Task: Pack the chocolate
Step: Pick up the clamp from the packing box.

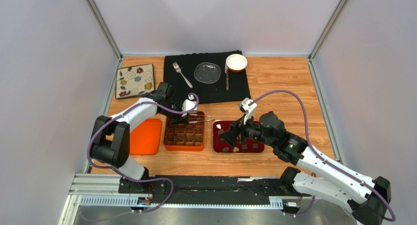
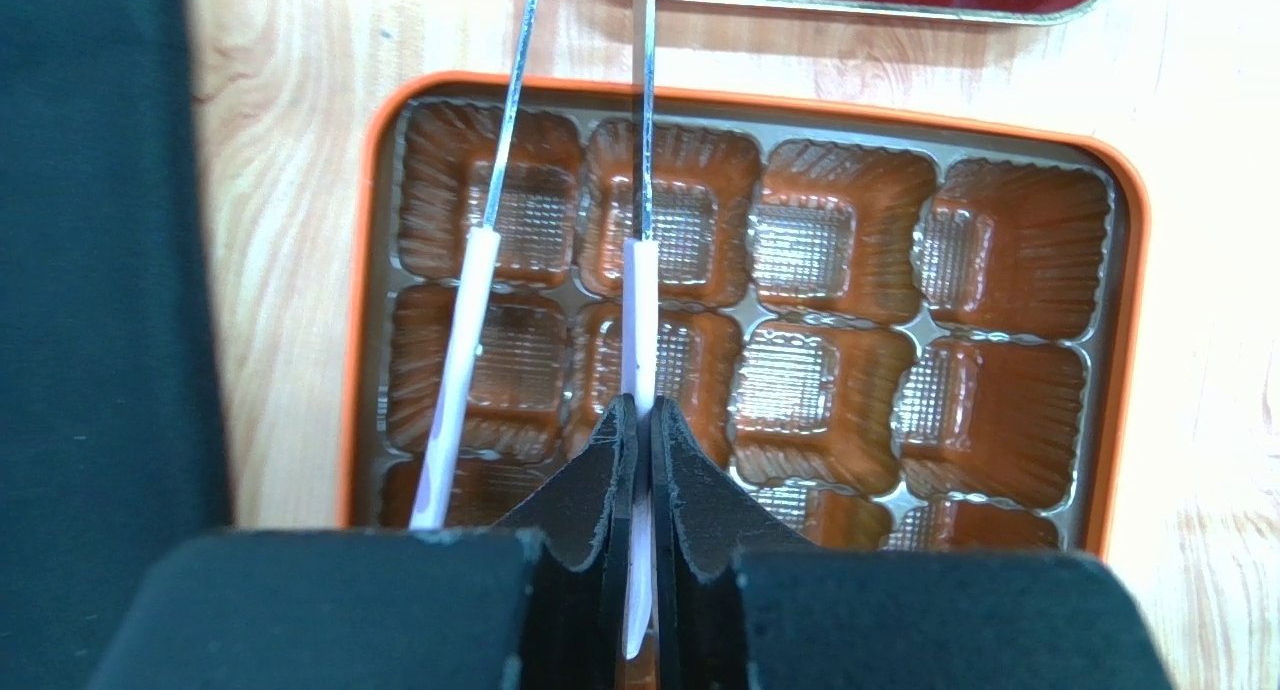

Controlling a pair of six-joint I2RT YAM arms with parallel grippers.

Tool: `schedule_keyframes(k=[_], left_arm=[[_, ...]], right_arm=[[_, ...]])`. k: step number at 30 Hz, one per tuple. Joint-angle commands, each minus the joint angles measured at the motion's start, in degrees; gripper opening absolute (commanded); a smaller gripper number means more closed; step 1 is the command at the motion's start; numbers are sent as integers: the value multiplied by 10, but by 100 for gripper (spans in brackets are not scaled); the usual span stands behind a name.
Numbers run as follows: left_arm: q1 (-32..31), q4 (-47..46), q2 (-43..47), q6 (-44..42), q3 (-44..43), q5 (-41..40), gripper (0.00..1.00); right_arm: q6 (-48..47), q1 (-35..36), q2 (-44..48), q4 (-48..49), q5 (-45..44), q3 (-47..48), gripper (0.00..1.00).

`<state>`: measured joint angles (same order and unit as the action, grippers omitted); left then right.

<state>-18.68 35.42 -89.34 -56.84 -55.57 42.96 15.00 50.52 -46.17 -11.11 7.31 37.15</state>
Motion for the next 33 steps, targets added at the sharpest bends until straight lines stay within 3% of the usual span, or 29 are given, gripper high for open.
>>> schedule_keyframes(k=[1, 9, 13, 16, 21, 22, 33], left_arm=[[-4, 10, 23, 3, -32, 12, 6], [-5, 89, 50, 7, -96, 64, 2], [-5, 229, 69, -10, -155, 133, 0], [-5, 338, 81, -24, -199, 203, 0], [-5, 499, 81, -60, -243, 308, 0], [-5, 499, 86, -22, -241, 321, 0], [-6, 498, 76, 81, -196, 446, 0]], right_arm=[[3, -2, 12, -6, -17, 12, 76], [-28, -2, 49, 5, -30, 1, 84], [-76, -2, 85, 56, 1, -16, 87], [-104, -2, 106, 86, 23, -30, 97], [-139, 0, 93, 60, 57, -6, 97], [-143, -1, 92, 54, 58, -1, 98], [-206, -1, 44, 29, 98, 72, 100]])
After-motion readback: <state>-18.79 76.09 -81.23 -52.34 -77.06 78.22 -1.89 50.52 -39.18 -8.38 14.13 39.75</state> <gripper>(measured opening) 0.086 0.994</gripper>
